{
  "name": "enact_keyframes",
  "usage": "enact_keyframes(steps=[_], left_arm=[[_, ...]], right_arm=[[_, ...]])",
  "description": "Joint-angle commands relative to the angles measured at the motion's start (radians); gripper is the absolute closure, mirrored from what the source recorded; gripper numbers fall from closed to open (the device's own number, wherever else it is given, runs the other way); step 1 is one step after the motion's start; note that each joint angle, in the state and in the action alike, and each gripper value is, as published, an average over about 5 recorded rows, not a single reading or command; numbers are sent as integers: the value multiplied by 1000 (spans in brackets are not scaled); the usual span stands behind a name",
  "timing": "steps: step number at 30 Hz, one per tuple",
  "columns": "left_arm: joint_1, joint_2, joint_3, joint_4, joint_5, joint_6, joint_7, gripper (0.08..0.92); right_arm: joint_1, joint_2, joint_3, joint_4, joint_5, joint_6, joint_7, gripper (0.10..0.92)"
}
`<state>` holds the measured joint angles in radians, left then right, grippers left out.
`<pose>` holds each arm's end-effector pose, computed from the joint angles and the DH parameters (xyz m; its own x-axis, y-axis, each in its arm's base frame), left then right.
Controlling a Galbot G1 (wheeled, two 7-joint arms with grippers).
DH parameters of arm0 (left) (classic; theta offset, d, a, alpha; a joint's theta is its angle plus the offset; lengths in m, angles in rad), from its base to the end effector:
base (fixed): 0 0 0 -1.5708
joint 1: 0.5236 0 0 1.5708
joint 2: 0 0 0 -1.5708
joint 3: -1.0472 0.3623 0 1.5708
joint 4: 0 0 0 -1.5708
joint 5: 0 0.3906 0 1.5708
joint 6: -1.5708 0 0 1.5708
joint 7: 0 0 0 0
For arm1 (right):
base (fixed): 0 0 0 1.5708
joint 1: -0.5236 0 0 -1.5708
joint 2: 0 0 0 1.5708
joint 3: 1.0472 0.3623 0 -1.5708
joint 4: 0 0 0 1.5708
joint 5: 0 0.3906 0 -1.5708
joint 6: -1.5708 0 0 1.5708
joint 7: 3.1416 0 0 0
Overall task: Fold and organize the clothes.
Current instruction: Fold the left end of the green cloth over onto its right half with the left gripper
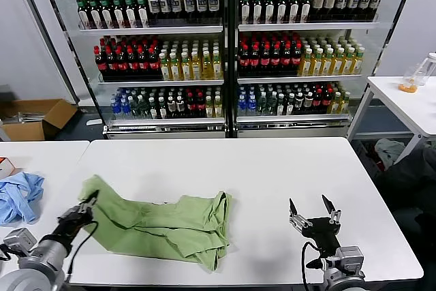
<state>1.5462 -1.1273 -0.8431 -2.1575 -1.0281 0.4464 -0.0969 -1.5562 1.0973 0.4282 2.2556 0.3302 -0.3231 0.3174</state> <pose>0.2290 0.1550 -0.2251 -0.9538 0.1171 0.2765 -0.0166 0.8989 -0.4378 0.2066 -0.0269 -0.2478 -0.9765 -0.0283 0.2136 -0.0507 0.9937 -0.1003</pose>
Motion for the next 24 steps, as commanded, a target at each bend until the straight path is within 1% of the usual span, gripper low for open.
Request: enact_keyframes(steps=[1, 6, 12, 16, 20, 21, 24], left_arm=[[-9, -107, 208, -135, -268, 22, 18, 895], [-28, -125, 318, -95, -181, 20, 19, 895], [-63, -129, 440, -11, -14, 24, 28, 895], [-83, -127, 485, 37, 83, 27, 45, 895], [-98, -128, 508, 53, 141, 36, 75, 895], [-103, -128, 514, 56, 159, 37, 83, 887], [-111, -125, 521, 58, 202, 40, 105, 828]], right_arm=[[8, 1, -3, -2, 1, 1, -1, 203], [7, 4, -1, 1, 1, 1, -1, 203], [2, 5, 10, 6, 1, 2, -3, 203], [0, 6, 12, 10, 1, 3, -3, 203], [-4, 6, 15, 11, 1, 3, -4, 203], [-5, 6, 17, 11, 1, 4, -4, 203], [-7, 4, 19, 9, 1, 6, -5, 203]])
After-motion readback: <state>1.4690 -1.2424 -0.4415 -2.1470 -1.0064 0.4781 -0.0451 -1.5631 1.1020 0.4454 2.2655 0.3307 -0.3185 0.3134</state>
